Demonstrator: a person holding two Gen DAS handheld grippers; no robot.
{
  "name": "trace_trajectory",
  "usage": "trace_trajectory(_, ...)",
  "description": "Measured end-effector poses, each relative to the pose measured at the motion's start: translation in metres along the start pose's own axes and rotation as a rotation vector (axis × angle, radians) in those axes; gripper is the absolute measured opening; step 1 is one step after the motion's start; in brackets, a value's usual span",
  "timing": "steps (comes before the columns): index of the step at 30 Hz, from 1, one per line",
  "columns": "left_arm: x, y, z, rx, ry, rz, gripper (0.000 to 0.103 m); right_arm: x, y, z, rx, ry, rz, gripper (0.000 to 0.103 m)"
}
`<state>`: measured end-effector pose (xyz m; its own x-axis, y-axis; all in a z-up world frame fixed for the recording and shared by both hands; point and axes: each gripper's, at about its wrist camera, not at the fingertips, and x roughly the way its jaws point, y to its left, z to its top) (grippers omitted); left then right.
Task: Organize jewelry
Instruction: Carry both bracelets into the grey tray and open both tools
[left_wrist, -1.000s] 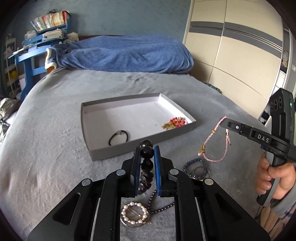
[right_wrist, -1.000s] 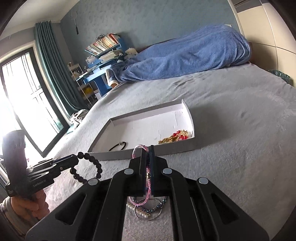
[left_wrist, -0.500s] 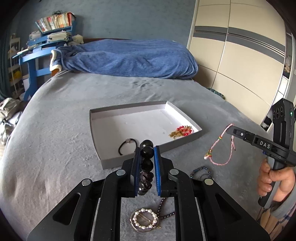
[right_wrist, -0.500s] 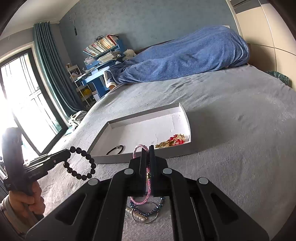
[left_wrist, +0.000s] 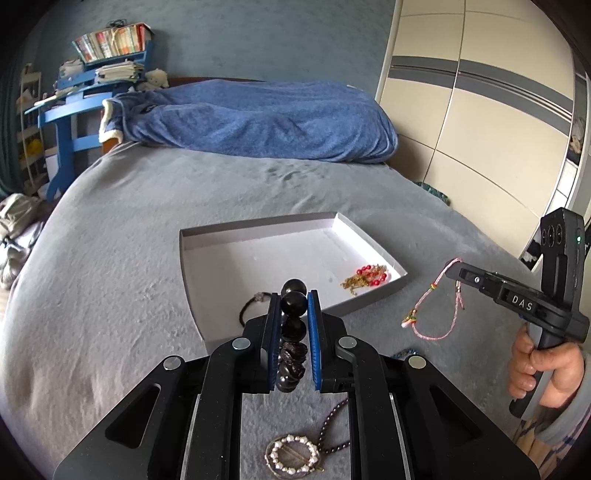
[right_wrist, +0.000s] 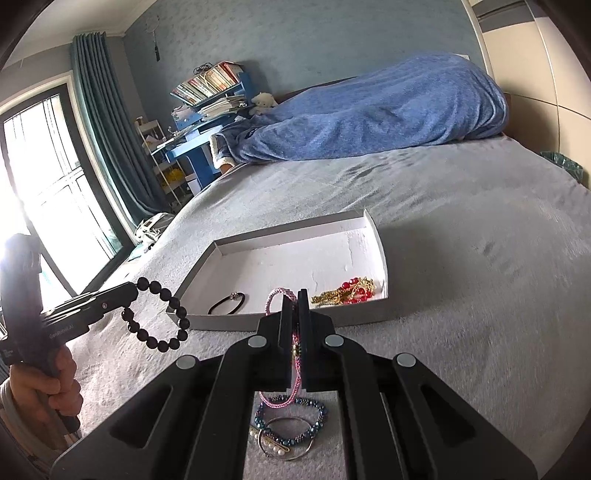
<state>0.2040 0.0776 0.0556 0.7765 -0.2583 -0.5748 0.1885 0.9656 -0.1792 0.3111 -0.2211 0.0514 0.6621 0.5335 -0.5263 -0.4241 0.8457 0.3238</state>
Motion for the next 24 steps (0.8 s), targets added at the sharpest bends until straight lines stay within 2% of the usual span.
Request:
trace_trajectory(6, 0.002, 0.004, 0.011, -0.007, -0.013, -0.009, 0.015, 0.008, 0.001, 0.009, -0.016, -0.003, -0.001, 0.003)
trace_trajectory(12, 0.007, 0.010, 0.029, 0.021, -0.037, 0.003, 0.015, 0.025, -0.001, 0.032, -0.040, -0.018, -0.009, 0.003)
trace_trajectory(24, 0.049, 0.029, 0.054, 0.029, -0.028, 0.010, 0.015, 0.085, 0.008, 0.067, -0.104, 0.008, -0.004, 0.003)
